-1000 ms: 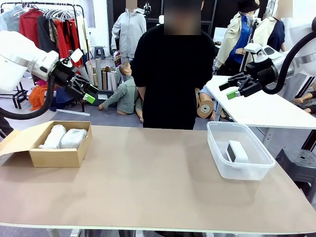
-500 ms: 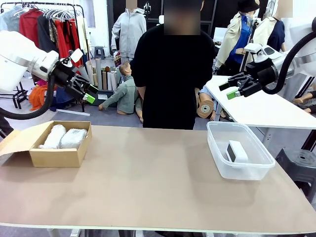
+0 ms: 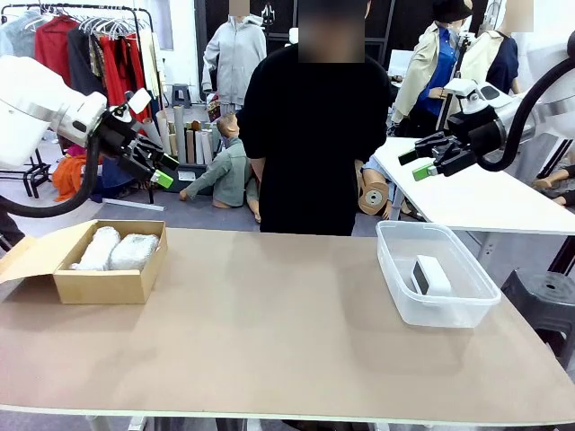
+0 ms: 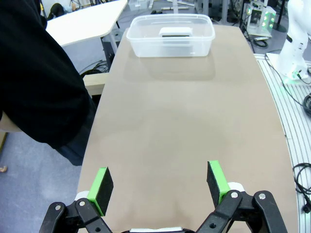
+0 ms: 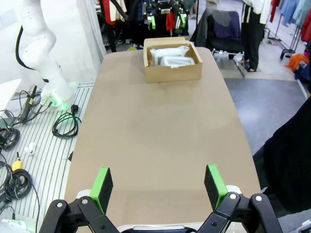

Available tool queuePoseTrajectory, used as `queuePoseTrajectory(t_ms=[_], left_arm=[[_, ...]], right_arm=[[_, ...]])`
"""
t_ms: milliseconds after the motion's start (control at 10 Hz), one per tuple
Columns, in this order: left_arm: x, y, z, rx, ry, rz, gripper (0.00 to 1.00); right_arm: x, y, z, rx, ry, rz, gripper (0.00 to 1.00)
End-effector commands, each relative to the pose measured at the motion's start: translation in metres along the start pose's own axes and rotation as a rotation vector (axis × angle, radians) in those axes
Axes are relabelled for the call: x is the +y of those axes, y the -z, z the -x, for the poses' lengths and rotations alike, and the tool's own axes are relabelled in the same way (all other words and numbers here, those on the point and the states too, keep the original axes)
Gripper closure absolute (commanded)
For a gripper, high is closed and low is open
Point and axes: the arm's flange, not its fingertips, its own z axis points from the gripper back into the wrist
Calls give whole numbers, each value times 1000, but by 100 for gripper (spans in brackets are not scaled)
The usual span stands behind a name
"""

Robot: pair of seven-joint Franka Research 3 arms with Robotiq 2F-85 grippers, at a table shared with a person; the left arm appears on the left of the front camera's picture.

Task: Separate and place wrapped and unwrapped clocks.
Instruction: If the picked Digital clock is wrapped, place it in the Package Box ; if not, place it in the Organizing box.

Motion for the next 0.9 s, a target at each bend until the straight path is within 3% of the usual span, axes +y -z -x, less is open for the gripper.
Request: queuePoseTrajectory(t_ms=[0,800], left_arm=[[-1,0,-1,-3,1,6,0],[-1,0,-1,-3,1,6,0]], right_arm=[[0,-1,-1,3,-3,3,0],[0,-1,-1,3,-3,3,0]])
